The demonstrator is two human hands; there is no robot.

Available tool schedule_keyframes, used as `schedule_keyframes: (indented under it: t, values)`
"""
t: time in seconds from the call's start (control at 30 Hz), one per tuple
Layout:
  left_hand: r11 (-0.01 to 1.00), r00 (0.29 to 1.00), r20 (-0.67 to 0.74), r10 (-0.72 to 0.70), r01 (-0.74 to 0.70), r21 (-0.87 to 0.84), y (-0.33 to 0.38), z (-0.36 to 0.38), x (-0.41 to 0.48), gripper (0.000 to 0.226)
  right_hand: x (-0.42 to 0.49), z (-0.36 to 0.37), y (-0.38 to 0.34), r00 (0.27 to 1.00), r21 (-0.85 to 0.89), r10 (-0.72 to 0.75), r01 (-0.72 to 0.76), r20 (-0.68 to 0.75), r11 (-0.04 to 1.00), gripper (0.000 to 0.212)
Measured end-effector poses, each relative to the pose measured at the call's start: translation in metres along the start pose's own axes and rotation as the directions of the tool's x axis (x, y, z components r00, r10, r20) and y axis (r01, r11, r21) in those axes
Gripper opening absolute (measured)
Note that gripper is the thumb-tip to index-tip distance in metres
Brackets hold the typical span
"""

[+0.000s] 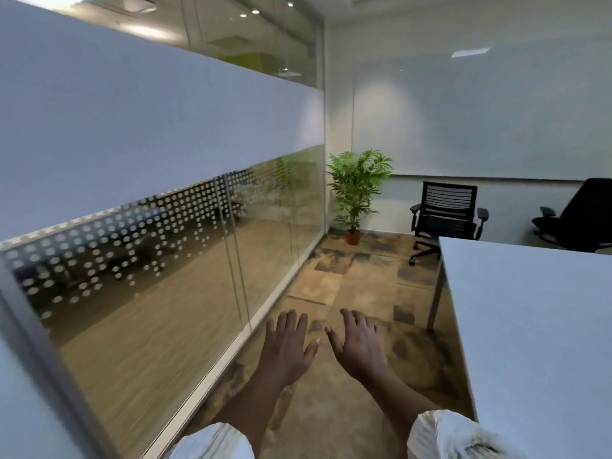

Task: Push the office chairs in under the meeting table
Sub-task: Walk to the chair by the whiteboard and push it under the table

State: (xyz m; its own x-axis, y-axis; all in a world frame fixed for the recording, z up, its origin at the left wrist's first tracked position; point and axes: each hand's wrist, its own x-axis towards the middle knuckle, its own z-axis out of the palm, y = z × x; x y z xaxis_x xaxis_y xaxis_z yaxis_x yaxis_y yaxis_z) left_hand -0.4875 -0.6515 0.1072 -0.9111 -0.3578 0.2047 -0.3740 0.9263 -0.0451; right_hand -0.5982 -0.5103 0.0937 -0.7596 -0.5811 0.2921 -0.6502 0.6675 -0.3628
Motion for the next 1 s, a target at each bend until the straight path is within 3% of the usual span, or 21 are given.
schedule_keyframes:
  t: [0.3, 0.5, 0.67, 0.83, 1.0]
  values:
    - [0.986, 0.985, 0.027, 0.168, -0.168, -0.019, 0.037, 0.042, 0.181, 0.073, 0.131, 0.003, 0.092, 0.984, -0.064, 0.172, -0.175, -0.052, 0.982, 0.067]
    - [0.966, 0.967, -0.015, 0.254, -0.254, -0.053, 0.052, 0.073, 0.354, 0.077, 0.267, 0.020, 0.159, 0.963, -0.072, 0.262, -0.266, -0.070, 0.961, 0.068]
    - [0.947, 0.951, -0.002, 0.309, -0.308, -0.095, 0.063, 0.094, 0.463, 0.067, 0.358, 0.022, 0.201, 0.944, -0.105, 0.323, -0.328, -0.062, 0.939, 0.069]
    - [0.929, 0.934, -0.011, 0.358, -0.358, -0.091, 0.076, 0.110, 0.559, 0.082, 0.434, 0.027, 0.244, 0.920, -0.104, 0.385, -0.391, -0.075, 0.914, 0.070]
    - [0.918, 0.922, 0.002, 0.387, -0.385, -0.099, 0.099, 0.138, 0.648, 0.069, 0.510, 0.040, 0.297, 0.907, -0.082, 0.412, -0.418, -0.087, 0.904, 0.069]
